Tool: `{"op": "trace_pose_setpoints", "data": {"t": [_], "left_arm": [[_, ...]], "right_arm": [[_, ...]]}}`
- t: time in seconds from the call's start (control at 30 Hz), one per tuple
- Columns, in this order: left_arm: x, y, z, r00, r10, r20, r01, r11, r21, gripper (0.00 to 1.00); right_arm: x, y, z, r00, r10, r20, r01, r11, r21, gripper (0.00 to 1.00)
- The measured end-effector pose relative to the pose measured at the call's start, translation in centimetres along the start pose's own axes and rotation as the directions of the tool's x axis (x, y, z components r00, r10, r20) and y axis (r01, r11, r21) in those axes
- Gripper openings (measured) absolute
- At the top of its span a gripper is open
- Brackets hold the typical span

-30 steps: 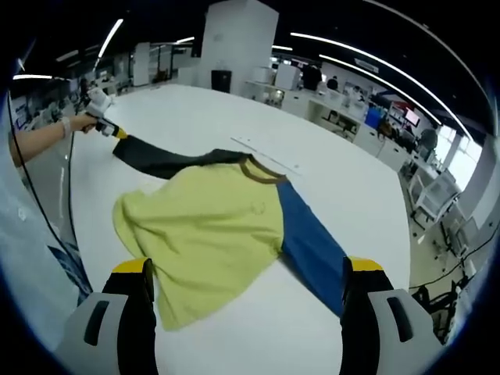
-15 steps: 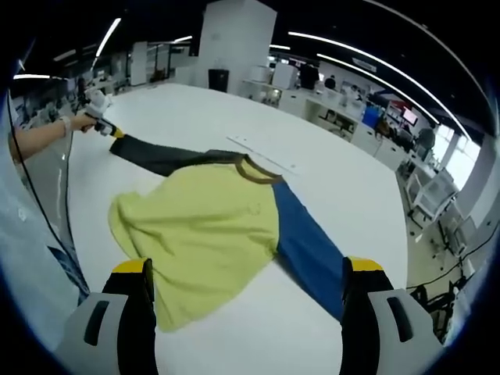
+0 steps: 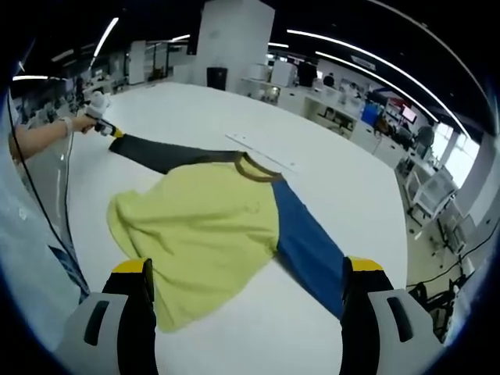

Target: Fold the garment on the visible template until the final outline fits inside the template.

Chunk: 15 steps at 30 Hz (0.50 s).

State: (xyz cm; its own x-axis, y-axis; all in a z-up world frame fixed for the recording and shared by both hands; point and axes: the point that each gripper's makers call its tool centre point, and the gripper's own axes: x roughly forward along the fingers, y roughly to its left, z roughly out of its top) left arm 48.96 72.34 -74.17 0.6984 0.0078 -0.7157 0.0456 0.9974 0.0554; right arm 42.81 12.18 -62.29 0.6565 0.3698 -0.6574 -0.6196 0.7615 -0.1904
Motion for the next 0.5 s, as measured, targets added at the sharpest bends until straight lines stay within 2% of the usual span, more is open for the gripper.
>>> {"op": "trace_pose_setpoints", "data": {"t": [0.5], "left_arm": [[0.88,0.80,-0.16,0.999,0.038,-0.012,-0.037,0.997,0.071,0.00]], "right_arm": [[0.26,0.01,0.55,1.000,0.002,-0.004,-0.002,1.000,-0.012,1.00]]}}
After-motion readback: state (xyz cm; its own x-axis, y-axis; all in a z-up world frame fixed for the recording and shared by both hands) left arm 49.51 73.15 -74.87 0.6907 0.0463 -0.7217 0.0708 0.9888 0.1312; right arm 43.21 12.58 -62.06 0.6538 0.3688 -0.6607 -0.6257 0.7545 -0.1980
